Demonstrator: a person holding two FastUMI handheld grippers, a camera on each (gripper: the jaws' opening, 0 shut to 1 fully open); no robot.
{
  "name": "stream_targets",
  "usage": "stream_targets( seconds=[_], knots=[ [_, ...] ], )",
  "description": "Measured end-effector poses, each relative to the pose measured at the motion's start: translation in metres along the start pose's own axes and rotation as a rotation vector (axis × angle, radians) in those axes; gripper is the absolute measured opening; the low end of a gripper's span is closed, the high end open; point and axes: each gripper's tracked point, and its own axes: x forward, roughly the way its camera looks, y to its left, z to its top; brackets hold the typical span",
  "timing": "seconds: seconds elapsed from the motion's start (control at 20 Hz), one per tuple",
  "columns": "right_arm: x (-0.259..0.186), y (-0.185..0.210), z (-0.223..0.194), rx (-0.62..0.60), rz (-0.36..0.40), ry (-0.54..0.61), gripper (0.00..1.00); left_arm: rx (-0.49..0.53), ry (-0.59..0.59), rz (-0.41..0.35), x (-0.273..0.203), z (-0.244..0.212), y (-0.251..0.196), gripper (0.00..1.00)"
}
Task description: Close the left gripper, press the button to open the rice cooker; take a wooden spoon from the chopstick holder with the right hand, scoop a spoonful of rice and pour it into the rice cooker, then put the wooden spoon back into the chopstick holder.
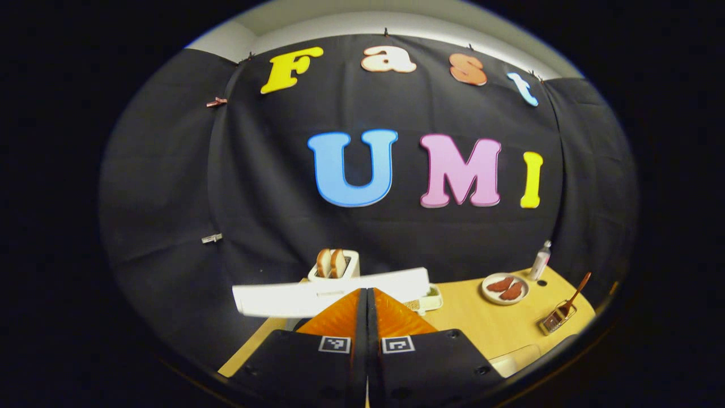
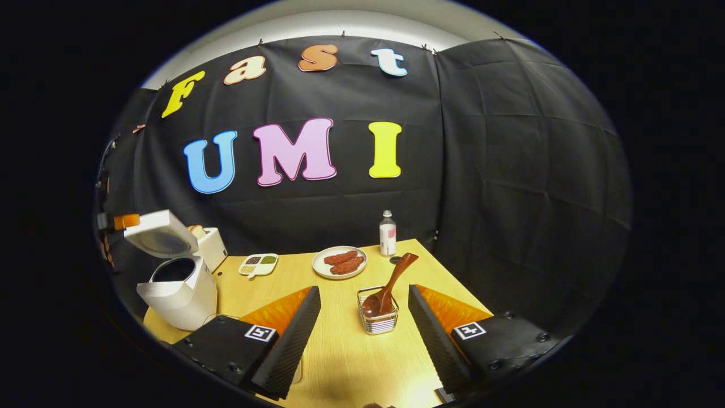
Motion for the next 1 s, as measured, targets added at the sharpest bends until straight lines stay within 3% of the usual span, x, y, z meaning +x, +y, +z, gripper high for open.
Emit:
stream_targets(
  seconds=[0.2, 0.3, 0.55, 0.7, 0.8, 0.95, 1.0],
  knots=[
    [0.012, 0.001, 0.014, -0.017, 0.014, -0.022, 0.97, -0.007, -0.098, -0.05, -0.051, 0.029, -0.03, 0.06],
    [0.025, -0.001, 0.013, -0.019, 0.028, -0.007, 0.98, -0.039, -0.073, -0.096, -0.07, 0.018, -0.054, 0.07],
    [0.065, -0.021, 0.001, 0.006, 0.038, 0.078, 0.98, -0.12, -0.01, -0.129, -0.088, -0.011, -0.082, 0.11],
    [0.098, -0.035, -0.017, -0.002, 0.045, 0.132, 0.98, -0.099, 0.007, -0.112, -0.098, -0.022, -0.08, 0.39],
    [0.12, -0.044, -0.032, -0.007, 0.055, 0.175, 0.98, -0.104, 0.024, -0.086, -0.101, -0.027, -0.079, 0.46],
    [0.153, -0.058, -0.064, 0.035, 0.056, 0.258, 0.98, -0.131, 0.035, -0.018, -0.103, -0.038, -0.074, 0.99],
    [0.164, -0.062, -0.076, 0.045, 0.055, 0.291, 0.98, -0.123, 0.04, 0.018, -0.106, -0.043, -0.07, 0.98]
  ],
)
